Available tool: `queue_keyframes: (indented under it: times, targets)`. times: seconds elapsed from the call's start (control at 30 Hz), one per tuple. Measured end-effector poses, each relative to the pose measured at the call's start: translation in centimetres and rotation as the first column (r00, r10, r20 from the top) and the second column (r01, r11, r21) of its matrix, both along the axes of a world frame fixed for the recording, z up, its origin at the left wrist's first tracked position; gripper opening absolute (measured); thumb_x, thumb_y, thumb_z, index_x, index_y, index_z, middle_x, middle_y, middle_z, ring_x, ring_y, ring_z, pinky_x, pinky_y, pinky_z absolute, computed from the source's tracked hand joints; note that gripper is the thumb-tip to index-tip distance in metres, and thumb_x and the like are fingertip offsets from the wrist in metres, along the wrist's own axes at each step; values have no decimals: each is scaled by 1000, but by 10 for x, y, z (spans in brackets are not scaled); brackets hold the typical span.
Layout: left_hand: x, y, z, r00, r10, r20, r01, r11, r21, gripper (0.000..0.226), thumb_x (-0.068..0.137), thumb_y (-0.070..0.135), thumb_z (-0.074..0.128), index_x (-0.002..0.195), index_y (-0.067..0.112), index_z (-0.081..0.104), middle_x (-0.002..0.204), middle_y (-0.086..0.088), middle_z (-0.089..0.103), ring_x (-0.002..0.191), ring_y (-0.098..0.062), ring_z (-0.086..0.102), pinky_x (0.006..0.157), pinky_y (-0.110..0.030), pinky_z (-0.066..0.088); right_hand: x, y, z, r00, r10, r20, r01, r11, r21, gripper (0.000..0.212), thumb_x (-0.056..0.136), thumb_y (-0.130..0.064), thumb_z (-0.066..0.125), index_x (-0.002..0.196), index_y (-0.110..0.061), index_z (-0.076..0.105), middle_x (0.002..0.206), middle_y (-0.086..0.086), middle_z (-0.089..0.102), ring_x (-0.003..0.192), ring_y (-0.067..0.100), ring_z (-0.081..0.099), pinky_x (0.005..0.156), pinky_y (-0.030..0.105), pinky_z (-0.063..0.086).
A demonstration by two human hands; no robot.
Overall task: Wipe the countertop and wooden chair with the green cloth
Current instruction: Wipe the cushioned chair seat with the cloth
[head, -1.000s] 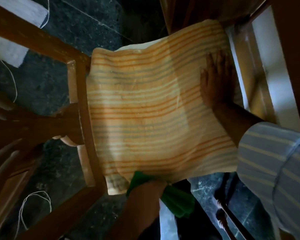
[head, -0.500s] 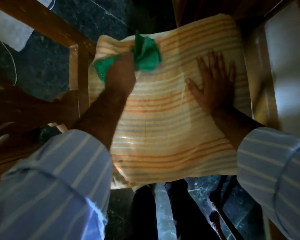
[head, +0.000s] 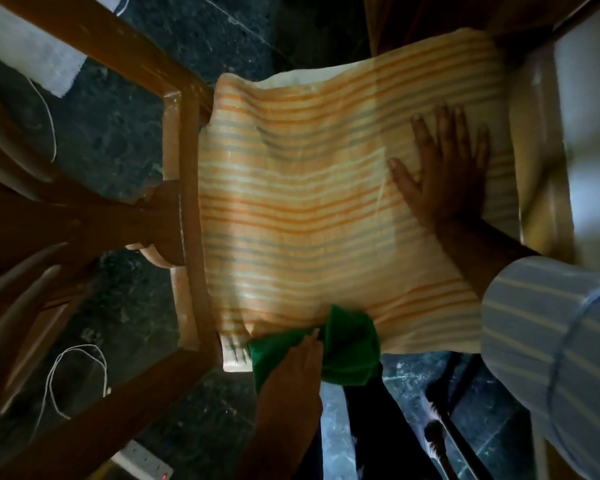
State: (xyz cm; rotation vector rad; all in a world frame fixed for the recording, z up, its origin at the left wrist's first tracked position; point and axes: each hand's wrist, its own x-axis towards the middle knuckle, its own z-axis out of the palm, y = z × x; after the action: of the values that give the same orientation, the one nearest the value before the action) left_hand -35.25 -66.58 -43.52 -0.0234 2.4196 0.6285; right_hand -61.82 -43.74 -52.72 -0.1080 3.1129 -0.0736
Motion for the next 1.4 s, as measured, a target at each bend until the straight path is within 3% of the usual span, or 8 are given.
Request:
queue_keyframes:
  times: [0.2, 0.37, 0.63, 0.97, 1.07, 1.2, 1.27, 1.4]
  targets:
    - [-131, -31, 52, 942, 261, -213, -294, 946, -138, 42, 98, 6, 49, 138, 21, 52, 112, -5, 69, 104, -25, 66, 83, -29, 47, 0, 1, 0, 1000, -6, -6, 6, 1000, -2, 74, 101, -70, 26, 165, -33, 21, 176, 6, 17, 162, 31, 15, 129, 60, 12]
    - [-258, -57, 36, 812, 290, -506, -368, 928, -59, 50, 94, 0, 44, 143, 9, 43, 131, -20, 60, 117, -38, 58, 91, -41, 47, 0, 0, -1, 1000, -7, -2, 7, 1000, -15, 75, 100, -71, 26, 165, -33, 21, 176, 6, 17, 163, 30, 15, 128, 61, 12]
    - [-202, -64, -43, 894, 182, -409, -272, 947, -173, 53, 94, -6, 45, 147, 3, 44, 145, -21, 53, 131, -36, 54, 108, -41, 42, 1, 0, -1, 1000, -5, -27, 5, 1000, -18, 72, 102, -69, 27, 165, -32, 24, 175, 7, 18, 162, 31, 16, 129, 60, 12]
    - [6, -9, 7, 961, 251, 115, -243, 967, -76, 71, 94, -1, 51, 155, 27, 28, 147, -11, 53, 130, -28, 56, 106, -36, 45, 0, 2, -3, 1000, -12, -27, 11, 999, -36, 72, 102, -67, 31, 164, -33, 25, 175, 7, 19, 162, 31, 17, 129, 60, 12]
    - [-1, -12, 7, 993, 84, 84, -82, 996, -34, 71, 90, 4, 56, 129, 57, 30, 103, -11, 74, 89, -22, 74, 80, -24, 55, -1, 2, -4, 999, -14, -45, 13, 1000, -13, 72, 102, -67, 31, 165, -33, 25, 175, 7, 20, 162, 31, 18, 128, 60, 13]
    - [-109, -28, 43, 986, 99, 137, -92, 994, -60, 40, 100, 14, 48, 137, 29, 49, 79, 6, 61, 68, -8, 60, 58, -17, 40, 0, 2, -7, 998, -7, -59, 6, 1000, -10, 71, 102, -67, 31, 164, -32, 26, 175, 7, 21, 161, 31, 20, 128, 60, 14]
    - [-185, -37, 62, 991, 107, -79, -117, 985, -125, 35, 101, 17, 48, 135, 28, 51, 70, 6, 52, 60, -10, 50, 55, -16, 32, 0, 3, -8, 998, -1, -60, 0, 1000, -12, 71, 102, -67, 31, 164, -32, 26, 175, 7, 21, 162, 31, 19, 128, 60, 14]
    - [-281, -39, 65, 834, 151, -531, -242, 965, -106, 41, 94, 3, 44, 132, 14, 55, 114, -15, 67, 108, -34, 62, 84, -30, 42, 0, 4, -10, 999, -4, -54, 3, 1000, -22, 71, 102, -66, 33, 164, -33, 26, 175, 7, 20, 162, 31, 19, 128, 61, 13]
